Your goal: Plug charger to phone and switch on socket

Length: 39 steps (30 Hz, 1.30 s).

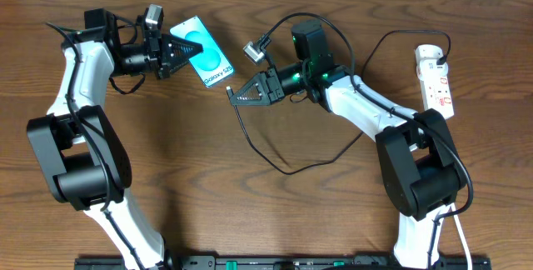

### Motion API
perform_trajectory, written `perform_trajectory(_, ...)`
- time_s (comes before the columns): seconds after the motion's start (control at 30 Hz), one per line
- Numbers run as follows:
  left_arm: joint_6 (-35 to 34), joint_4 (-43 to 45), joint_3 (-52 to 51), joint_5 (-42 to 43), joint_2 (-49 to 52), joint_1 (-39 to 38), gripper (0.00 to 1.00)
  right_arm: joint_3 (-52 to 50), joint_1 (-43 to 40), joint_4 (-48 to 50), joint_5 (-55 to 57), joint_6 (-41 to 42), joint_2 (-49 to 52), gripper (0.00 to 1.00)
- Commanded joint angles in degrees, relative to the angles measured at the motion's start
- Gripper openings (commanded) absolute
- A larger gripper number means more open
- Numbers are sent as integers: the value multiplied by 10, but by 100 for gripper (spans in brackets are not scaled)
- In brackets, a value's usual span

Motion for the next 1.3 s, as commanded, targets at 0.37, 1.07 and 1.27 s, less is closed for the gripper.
perform_trajectory(0.37, -1, -2, 9, 32, -3, -8, 7, 5, -3, -3, 5, 8, 0, 1)
perform_trajectory(1.07, -3, -2, 9, 32, -3, -28, 7, 5, -12, -2, -12, 1, 0, 1)
perform_trajectory(1.27, -5, -1, 9, 32, -3, -28, 7, 5, -19, -2, -15, 1, 0, 1)
